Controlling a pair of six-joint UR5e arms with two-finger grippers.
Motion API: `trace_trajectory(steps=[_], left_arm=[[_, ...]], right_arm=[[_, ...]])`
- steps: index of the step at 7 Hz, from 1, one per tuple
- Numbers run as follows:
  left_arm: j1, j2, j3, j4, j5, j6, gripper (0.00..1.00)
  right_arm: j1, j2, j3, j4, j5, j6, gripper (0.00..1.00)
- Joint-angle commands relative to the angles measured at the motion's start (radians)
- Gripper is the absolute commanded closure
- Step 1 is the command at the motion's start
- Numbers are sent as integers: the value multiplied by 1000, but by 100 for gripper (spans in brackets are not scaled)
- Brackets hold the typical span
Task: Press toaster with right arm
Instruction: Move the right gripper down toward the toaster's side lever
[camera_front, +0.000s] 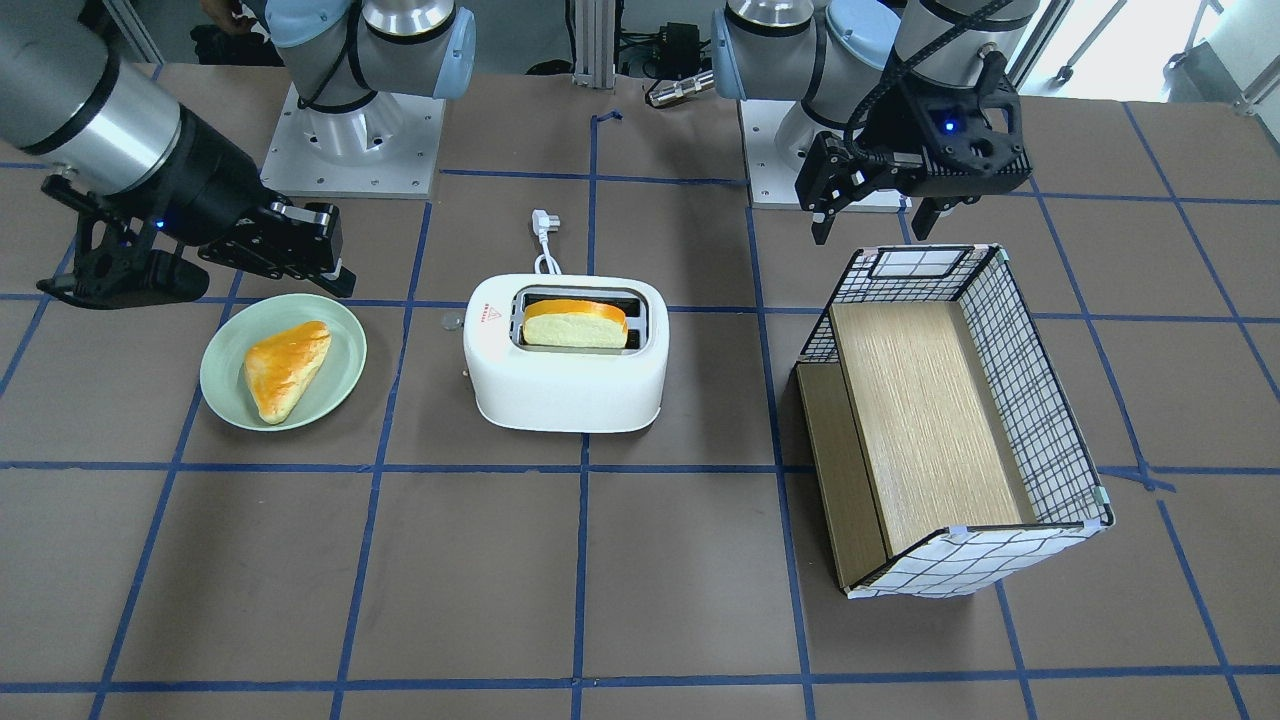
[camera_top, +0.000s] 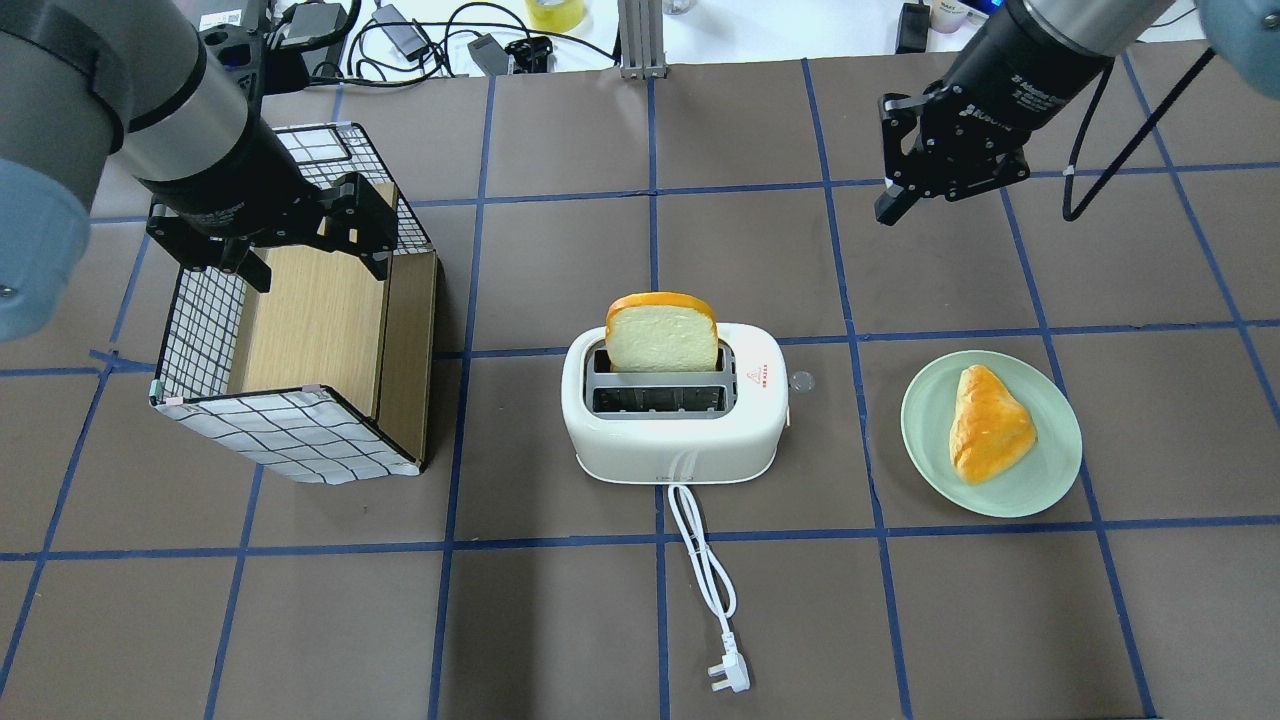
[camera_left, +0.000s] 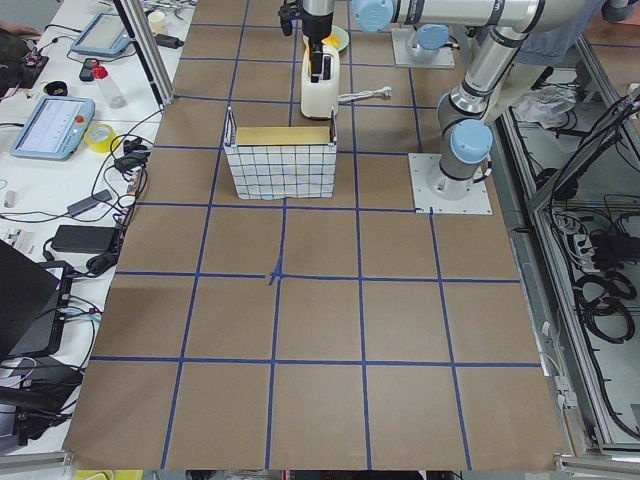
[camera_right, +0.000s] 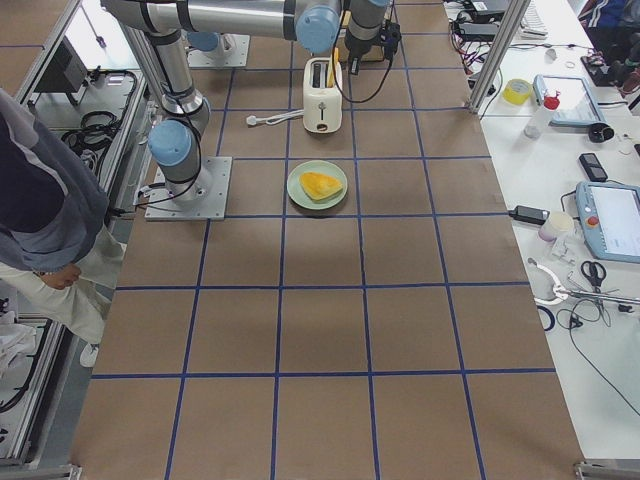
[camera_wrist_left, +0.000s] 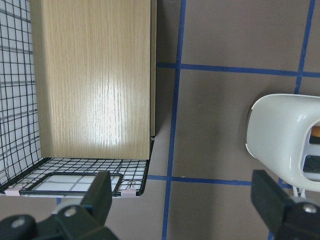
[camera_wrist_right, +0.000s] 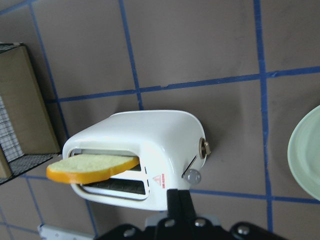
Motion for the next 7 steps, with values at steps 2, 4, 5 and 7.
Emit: trace_trajectory(steps=[2, 4, 5, 7], left_arm=[[0, 0, 0, 1, -1, 0, 0], [0, 0, 0, 1, -1, 0, 0], [0, 0, 0, 1, -1, 0, 0], [0, 0, 0, 1, 0, 0, 0]], right_arm=[[-83, 7, 206, 17, 315, -239, 100], [-84, 5, 314, -36, 378, -283, 100], [-84, 2, 386, -93, 448, -310, 100], [-83, 5, 447, -190, 438, -312, 100]])
